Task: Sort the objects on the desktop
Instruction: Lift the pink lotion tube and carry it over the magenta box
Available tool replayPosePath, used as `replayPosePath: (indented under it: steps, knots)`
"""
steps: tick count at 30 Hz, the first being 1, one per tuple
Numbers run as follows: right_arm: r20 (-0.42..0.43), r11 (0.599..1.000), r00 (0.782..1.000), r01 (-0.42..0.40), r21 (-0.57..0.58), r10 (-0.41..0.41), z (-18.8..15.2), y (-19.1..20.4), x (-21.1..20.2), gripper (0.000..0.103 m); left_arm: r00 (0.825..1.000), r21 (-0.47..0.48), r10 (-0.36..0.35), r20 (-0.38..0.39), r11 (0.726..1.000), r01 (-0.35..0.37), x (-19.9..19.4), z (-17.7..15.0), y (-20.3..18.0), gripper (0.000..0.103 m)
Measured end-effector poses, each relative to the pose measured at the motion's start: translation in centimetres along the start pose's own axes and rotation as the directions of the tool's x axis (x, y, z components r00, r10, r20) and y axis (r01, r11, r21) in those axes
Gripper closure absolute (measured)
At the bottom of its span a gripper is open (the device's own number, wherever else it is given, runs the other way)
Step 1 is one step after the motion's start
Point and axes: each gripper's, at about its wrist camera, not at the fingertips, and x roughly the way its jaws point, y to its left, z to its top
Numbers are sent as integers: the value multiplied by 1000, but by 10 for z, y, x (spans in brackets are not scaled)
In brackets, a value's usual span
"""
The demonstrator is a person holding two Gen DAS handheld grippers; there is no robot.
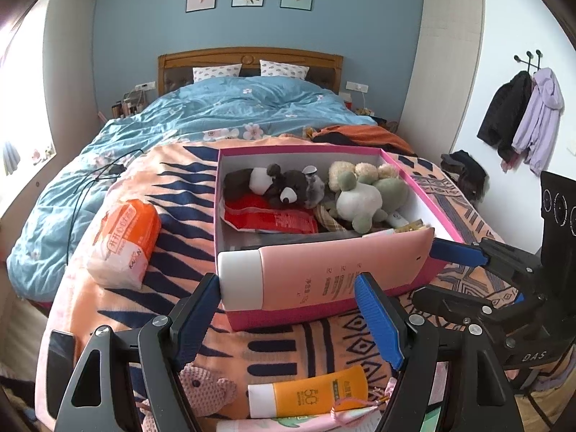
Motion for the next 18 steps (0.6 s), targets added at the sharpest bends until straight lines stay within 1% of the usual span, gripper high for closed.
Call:
replayPosePath:
  steps: [9, 18]
  knots:
    - [10, 1000, 1000, 1, -20, -1, 12, -1, 4, 29, 1000, -18, 10, 12, 1000, -10, 2, 10, 4, 26]
    - [12, 1000, 1000, -8, -21, 8, 21, -6, 10, 29, 1000, -34, 17, 4, 999, -16, 9, 17, 8, 26]
